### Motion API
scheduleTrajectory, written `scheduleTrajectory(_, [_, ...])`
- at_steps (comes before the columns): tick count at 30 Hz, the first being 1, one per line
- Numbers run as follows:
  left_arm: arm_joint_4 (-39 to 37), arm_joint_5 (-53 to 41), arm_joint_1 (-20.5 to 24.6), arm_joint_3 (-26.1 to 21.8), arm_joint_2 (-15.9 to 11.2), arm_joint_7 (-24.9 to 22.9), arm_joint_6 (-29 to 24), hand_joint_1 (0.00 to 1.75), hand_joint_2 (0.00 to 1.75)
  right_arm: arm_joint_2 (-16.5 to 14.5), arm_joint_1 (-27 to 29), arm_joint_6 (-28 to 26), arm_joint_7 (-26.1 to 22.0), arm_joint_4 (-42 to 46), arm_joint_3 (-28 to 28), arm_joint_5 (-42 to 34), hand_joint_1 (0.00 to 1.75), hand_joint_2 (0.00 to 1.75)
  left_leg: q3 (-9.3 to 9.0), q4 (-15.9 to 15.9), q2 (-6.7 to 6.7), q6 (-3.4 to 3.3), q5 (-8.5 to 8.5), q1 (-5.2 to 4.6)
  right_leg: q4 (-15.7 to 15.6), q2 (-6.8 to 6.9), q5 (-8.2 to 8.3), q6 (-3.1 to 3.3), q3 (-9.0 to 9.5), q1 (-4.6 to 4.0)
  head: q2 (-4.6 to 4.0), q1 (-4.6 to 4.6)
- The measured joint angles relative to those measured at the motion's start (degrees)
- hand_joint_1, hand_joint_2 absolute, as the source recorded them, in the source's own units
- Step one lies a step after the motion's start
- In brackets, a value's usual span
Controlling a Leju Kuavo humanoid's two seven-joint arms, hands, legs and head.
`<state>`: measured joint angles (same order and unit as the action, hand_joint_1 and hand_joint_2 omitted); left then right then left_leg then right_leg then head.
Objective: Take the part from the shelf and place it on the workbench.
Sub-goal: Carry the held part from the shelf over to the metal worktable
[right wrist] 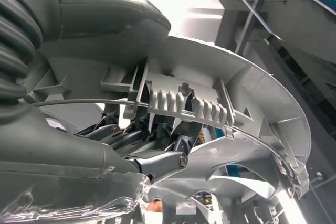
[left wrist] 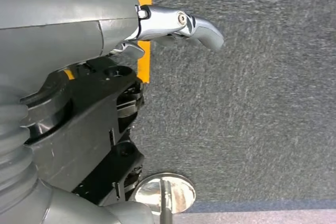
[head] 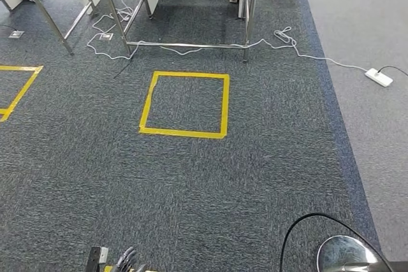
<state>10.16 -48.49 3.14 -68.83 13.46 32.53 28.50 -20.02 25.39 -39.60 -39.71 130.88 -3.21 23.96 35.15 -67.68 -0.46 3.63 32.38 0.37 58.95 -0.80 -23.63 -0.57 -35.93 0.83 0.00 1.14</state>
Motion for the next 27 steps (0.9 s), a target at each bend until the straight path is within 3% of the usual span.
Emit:
scheduleTrajectory(1, [0.0, 0.0, 0.0, 0.0, 0.0, -0.1, -0.1, 0.0, 1.75, 0.0, 0.0, 0.0, 0.0, 0.0, 0.0, 0.0, 1.75, 1.75, -0.98, 3.5, 0.01, 0.04, -3.02, 0.08, 0.0, -0.05, -0.27, -0.26, 0.46, 0.02, -0.01, 0.01])
scheduleTrajectory(3, [0.0, 0.1, 0.1, 0.0, 0.0, -0.3, -0.5, 0.0, 1.75, 0.0, 0.0, 0.0, 0.0, 0.0, 0.0, 0.1, 1.75, 1.75, -2.71, 9.3, 0.04, -0.42, -5.62, 0.08, 0.2, -0.08, -0.64, -0.87, 0.78, -0.1, -0.01, 0.17])
scheduleTrajectory(6, [0.0, 0.3, 0.0, 0.0, 0.0, -0.4, -0.9, 0.0, 1.75, 0.0, 0.0, 0.0, 0.0, 0.0, 0.0, 0.1, 1.75, 1.75, -3.07, 10.8, 0.02, -1.93, -5.92, -0.03, 0.1, -0.06, -0.78, -1.76, 0.6, -0.24, 0.0, 0.16])
scheduleTrajectory(8, [0.0, 0.4, 0.0, 0.0, 0.1, -0.5, -1.4, 0.0, 1.75, 0.0, 0.0, 0.0, 0.0, 0.0, 0.0, 0.1, 1.75, 1.75, -3.26, 10.9, 0.05, -2.67, -6.2, 0.1, 1.7, 0.07, -1.98, -2.29, -0.01, -0.16, 0.0, -0.16])
scheduleTrajectory(11, [0.0, 0.3, 0.2, 0.0, 0.1, -0.2, -0.9, 0.0, 1.75, 0.0, 0.0, 0.0, 0.0, 0.0, 0.0, 0.1, 1.75, 1.75, -3.49, 11.0, 0.12, -3.35, -6.05, 0.12, 12.1, 0.23, -7.24, -2.79, -4.76, -0.15, 0.0, -0.71])
scheduleTrajectory(12, [0.0, 0.1, 0.1, 0.0, 0.0, 0.1, -0.4, 0.0, 1.75, 0.0, 0.0, 0.0, 0.0, 0.0, 0.0, 0.1, 1.75, 1.75, -3.56, 11.0, 0.14, -3.43, -5.94, 0.09, 15.5, 0.23, -8.4, -2.83, -6.42, -0.15, 0.0, -0.72])
scheduleTrajectory(13, [0.0, 0.0, 0.1, 0.0, 0.0, 0.3, 0.0, 0.0, 1.75, 0.0, 0.0, 0.0, 0.0, 0.0, 0.0, 0.1, 1.75, 1.75, -3.69, 11.0, 0.16, -3.46, -5.83, 0.06, 17.0, 0.24, -8.49, -2.82, -7.17, -0.15, 0.0, -0.73])
scheduleTrajectory(14, [0.0, -0.1, 0.1, 0.0, 0.0, 0.5, 0.3, 0.0, 1.75, 0.0, 0.0, 0.0, 0.0, 0.0, 0.0, 0.1, 1.75, 1.75, -3.91, 11.0, 0.16, -3.43, -5.68, 0.06, 16.2, 0.24, -7.46, -2.74, -6.73, -0.15, 0.0, -0.75])
scheduleTrajectory(16, [0.0, -0.1, 0.1, 0.0, 0.0, 0.7, 0.5, 0.0, 1.75, 0.0, 0.0, 0.0, 0.0, 0.0, 0.0, 0.1, 1.75, 1.75, -4.6, 11.0, 0.09, -3.16, -5.25, 0.09, 8.7, 0.34, -3.67, -2.5, -2.79, -0.14, 0.0, -0.78])
scheduleTrajectory(17, [0.0, -0.1, 0.2, 0.0, 0.0, 0.7, 0.6, 0.0, 1.75, 0.0, 0.0, 0.0, 0.0, 0.0, 0.0, 0.1, 1.75, 1.75, -4.87, 11.0, 0.03, -2.88, -4.83, 0.0, 4.7, 0.39, -2.58, -2.35, -0.62, -0.2, -0.01, -0.8])
scheduleTrajectory(19, [0.0, -0.1, 0.2, 0.0, 0.0, 0.8, 0.9, 0.0, 1.75, 0.0, 0.0, 0.0, 0.0, 0.0, 0.0, 0.1, 1.75, 1.75, -5.19, 11.1, -0.06, -2.19, -3.87, -0.13, 0.6, 0.38, -2.61, -1.77, 1.68, -0.38, -0.01, -0.77])
scheduleTrajectory(23, [0.0, -0.1, 0.2, 0.0, 0.0, 0.9, 1.5, 0.0, 1.75, 0.0, 0.0, 0.0, -0.1, 0.1, 0.0, 0.1, 1.75, 1.75, -5.54, 10.5, 0.0, -0.79, -2.83, 0.02, -0.1, 0.08, -3.65, -0.2, 2.94, -0.41, -0.01, -0.67])
scheduleTrajectory(25, [0.0, -0.1, 0.2, 0.0, 0.0, 0.9, 1.5, 0.0, 1.75, 0.0, 0.0, 0.0, -0.1, 0.2, 0.0, 0.1, 1.75, 1.75, -2.36, 4.7, 0.04, -0.29, -0.75, 0.08, -0.3, 0.17, -4.16, 0.29, 4.19, -0.23, -0.01, -0.45])
scheduleTrajectory(27, [0.0, -0.2, 0.0, 0.0, 0.0, 0.9, 1.5, 0.0, 1.75, 0.0, 0.0, 0.0, 0.0, 0.2, -0.1, 0.1, 1.75, 1.75, 3.33, -3.3, 0.04, -0.04, 1.43, 0.1, -0.3, 0.23, -5.32, 0.5, 5.42, -0.22, 0.0, -0.32])
